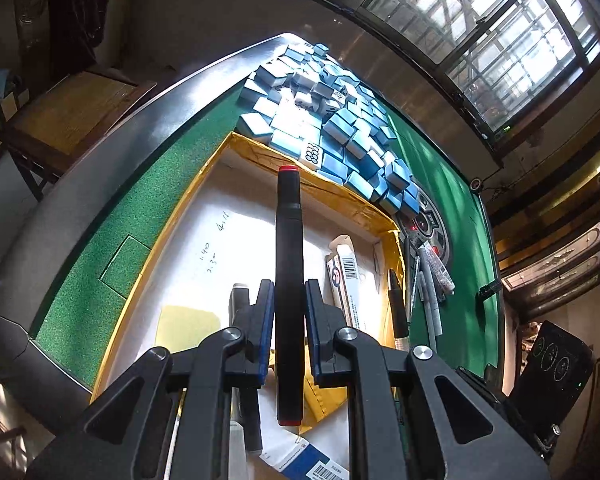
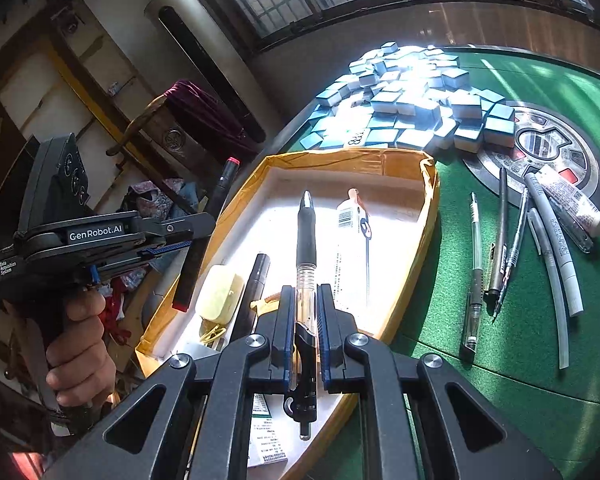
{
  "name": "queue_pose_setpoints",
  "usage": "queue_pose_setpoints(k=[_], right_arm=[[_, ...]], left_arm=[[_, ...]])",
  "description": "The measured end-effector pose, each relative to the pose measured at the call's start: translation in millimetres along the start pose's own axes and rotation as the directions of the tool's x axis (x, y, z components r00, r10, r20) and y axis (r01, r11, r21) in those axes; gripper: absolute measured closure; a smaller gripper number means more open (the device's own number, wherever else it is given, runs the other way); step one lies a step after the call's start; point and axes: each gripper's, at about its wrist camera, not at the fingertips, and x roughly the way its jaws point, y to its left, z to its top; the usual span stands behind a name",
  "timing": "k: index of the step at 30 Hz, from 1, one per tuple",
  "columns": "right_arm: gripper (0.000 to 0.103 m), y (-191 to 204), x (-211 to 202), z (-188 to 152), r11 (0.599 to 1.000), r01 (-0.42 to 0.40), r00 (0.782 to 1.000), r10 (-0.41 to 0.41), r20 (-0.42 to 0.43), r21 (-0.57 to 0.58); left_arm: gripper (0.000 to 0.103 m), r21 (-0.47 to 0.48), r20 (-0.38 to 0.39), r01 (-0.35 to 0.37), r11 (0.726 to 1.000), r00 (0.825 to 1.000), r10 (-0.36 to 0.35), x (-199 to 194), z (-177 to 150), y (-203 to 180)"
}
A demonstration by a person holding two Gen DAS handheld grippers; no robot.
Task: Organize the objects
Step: 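Carry the black pen and clear pen with both tools over the white tray, then open both tools to drop the two pens into the tray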
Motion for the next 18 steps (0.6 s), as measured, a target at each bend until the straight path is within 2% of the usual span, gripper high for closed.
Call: queue_pose_setpoints(k=[4,8,10,18], right_arm=[[0.093,-0.6,21.9,8.4,1.0,0.007,0.999,-0.006,-0.033,0.011],[0.093,0.1,42.3,14.8,1.0,0.025,0.998,-0.024,-0.064,0.012],[0.093,1.3,51.2,17.3,0.999,0.044,0.996,-0.044,-0.078,0.003],[0.093,6.0,75.5,20.7,0.993,0.114,0.986,-0.119,-0.118,-0.042]], left_arm=[[0.091,-0.003,-0.019,-0.026,1.0,0.999,0.026,16.6,8.9,6.0],[0.091,0.005,-0.038,-0.083,0.997,0.996,0.083,34.5,15.7,11.5],[0.091,0.021,-0.032,-0.135,0.991,0.99,0.136,41.1,17.0,11.0],[0.09,0.061,-0.047,-0.2,0.978,0.978,0.203,61.4,15.3,10.8]])
